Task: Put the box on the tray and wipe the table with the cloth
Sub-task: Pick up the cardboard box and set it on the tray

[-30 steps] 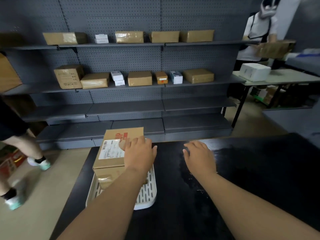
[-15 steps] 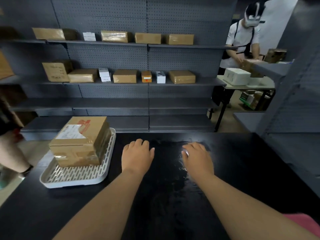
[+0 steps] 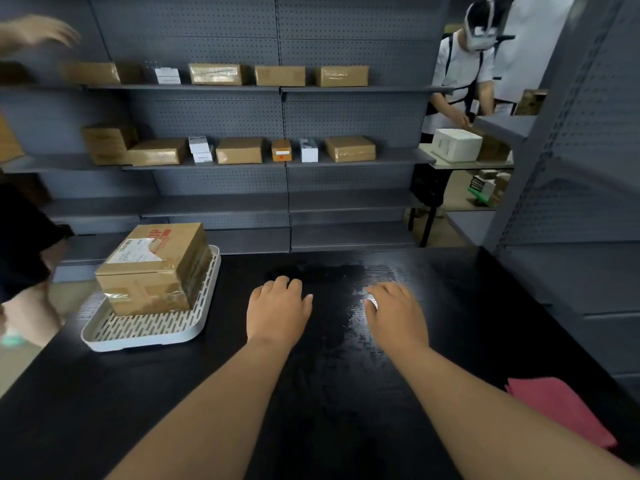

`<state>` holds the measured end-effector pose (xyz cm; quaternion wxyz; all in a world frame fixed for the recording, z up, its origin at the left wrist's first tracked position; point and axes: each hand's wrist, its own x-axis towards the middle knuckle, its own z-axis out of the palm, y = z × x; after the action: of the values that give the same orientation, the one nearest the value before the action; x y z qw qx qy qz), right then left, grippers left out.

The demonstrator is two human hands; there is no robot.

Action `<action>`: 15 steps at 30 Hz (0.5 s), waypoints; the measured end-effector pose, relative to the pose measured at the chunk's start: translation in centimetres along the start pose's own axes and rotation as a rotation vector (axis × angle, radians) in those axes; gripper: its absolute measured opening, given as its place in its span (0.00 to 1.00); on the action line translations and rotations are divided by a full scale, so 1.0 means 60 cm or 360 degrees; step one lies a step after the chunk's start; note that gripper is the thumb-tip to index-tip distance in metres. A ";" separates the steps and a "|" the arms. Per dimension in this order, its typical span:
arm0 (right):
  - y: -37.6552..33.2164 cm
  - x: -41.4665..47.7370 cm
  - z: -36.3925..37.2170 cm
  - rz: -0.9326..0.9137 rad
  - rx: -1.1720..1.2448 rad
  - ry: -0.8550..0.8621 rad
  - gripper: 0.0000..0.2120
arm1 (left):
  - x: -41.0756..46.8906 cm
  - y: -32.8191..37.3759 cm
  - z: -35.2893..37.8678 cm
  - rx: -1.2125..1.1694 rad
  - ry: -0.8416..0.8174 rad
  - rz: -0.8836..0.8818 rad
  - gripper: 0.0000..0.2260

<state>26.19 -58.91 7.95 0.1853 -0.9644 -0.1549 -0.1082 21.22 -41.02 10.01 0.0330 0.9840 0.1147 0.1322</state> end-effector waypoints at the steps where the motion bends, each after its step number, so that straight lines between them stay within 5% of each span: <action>1: -0.001 -0.011 -0.001 0.0014 0.0000 0.0000 0.17 | -0.009 0.001 -0.001 0.0002 -0.0001 0.0017 0.18; 15: 0.060 -0.180 -0.011 0.0263 -0.0003 0.0018 0.17 | -0.126 0.061 0.027 -0.0007 -0.0146 0.0237 0.23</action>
<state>17.29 -65.11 4.50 0.1936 -0.9734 -0.0737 -0.0980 15.33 -46.39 6.87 0.0305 0.9948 0.0391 0.0894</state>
